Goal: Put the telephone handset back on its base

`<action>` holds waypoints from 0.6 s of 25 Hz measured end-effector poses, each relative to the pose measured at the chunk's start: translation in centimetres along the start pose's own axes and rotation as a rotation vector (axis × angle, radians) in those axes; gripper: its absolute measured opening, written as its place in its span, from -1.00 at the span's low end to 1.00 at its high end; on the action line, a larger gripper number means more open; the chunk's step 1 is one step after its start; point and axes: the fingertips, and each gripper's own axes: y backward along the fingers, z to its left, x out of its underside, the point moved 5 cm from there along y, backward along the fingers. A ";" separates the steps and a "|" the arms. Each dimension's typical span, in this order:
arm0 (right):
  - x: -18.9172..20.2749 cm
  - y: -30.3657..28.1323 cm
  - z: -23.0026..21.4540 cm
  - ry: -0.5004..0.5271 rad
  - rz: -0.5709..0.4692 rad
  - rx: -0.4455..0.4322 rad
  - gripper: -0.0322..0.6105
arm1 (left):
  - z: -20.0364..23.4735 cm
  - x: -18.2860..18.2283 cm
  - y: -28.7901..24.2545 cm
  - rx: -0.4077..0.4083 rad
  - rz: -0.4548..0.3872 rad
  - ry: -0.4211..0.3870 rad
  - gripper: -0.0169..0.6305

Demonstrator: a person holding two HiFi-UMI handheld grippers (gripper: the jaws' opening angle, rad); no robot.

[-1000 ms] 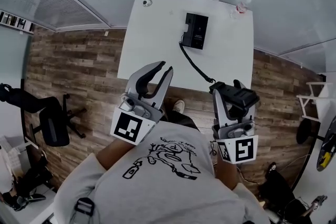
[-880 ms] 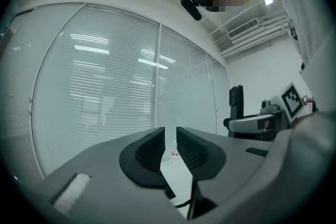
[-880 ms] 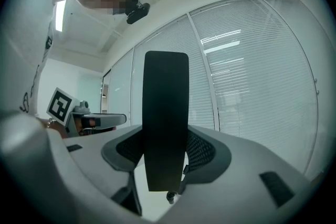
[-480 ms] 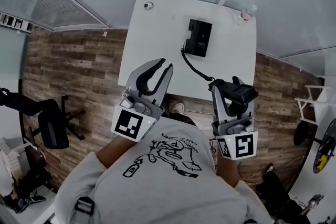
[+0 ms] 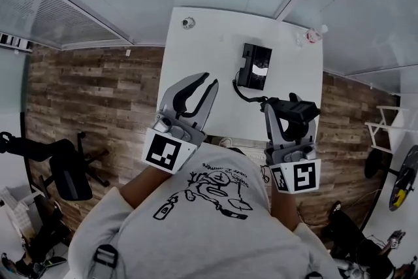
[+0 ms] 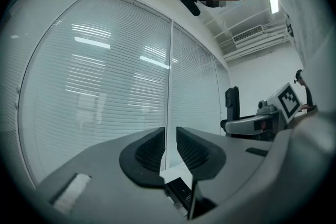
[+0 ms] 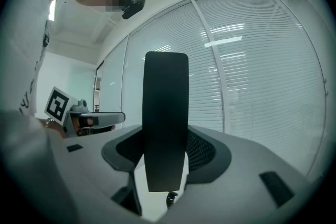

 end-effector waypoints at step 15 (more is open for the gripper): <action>1.5 -4.7 1.4 -0.001 0.073 0.094 -0.25 | 5.1 1.7 -2.5 0.094 0.031 0.042 -0.75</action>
